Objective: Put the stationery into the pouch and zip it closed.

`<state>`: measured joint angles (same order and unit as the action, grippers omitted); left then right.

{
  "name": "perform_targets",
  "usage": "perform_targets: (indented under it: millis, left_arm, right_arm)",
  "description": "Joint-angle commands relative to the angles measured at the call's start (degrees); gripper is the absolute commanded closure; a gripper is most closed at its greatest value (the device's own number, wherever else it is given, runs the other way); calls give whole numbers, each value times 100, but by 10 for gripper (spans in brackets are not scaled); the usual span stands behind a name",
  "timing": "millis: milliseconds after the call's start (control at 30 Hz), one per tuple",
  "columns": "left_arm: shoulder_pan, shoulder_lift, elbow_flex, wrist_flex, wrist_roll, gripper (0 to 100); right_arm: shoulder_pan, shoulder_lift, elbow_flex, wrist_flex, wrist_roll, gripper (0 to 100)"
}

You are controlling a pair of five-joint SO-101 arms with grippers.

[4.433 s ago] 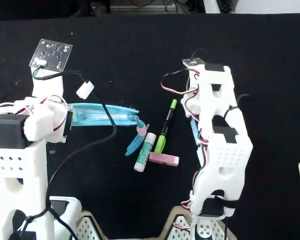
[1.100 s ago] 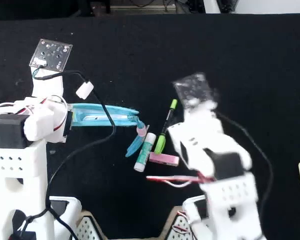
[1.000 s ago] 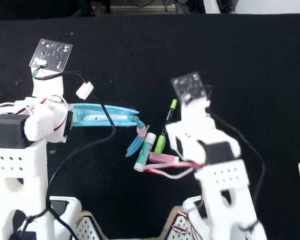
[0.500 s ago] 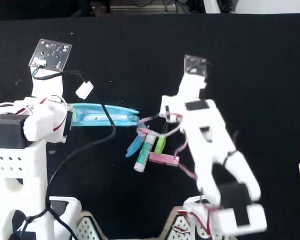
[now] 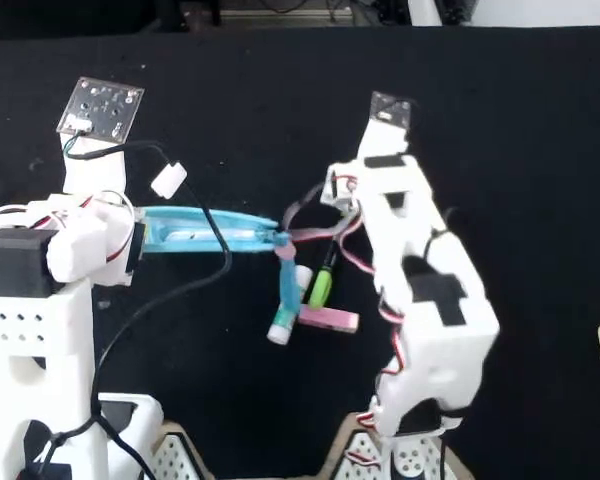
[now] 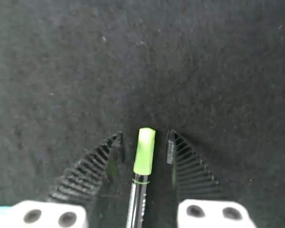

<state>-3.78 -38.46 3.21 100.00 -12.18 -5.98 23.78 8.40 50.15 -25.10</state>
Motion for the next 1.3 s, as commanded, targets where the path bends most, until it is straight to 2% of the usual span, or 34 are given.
perform_targets:
  millis: [0, 133, 333, 533, 667, 833, 1033, 1133, 1267]
  left_arm:
    - [22, -70, -13, -62, 44, 970]
    - [22, -79, -13, -62, 44, 970]
    - [22, -79, -13, -62, 44, 970]
    - [22, -79, -13, -62, 44, 970]
    - [22, -79, -13, -62, 44, 970]
    - [22, -79, -13, -62, 26, 970]
    - [22, -79, -13, -62, 26, 970]
    - [22, -79, -13, -62, 35, 970]
    - [22, -79, -13, -62, 44, 970]
  right_arm:
    - [114, 312, -919, 791, -273, 867]
    - [141, 919, -1938, 2057, -26, 992]
    - [149, 1262, -3574, 3771, 1055, 988]
    - [202, 1253, -5244, 4818, 2031, 988]
    - [448, 1121, -6141, 5116, 2303, 988]
    - [589, 163, -5719, 5108, 2330, 988]
    - [431, -1789, -4400, 4958, 2338, 988]
    - [448, -2510, -3609, 4404, 2382, 988]
    - [589, -2932, -2193, 3262, 3059, 987]
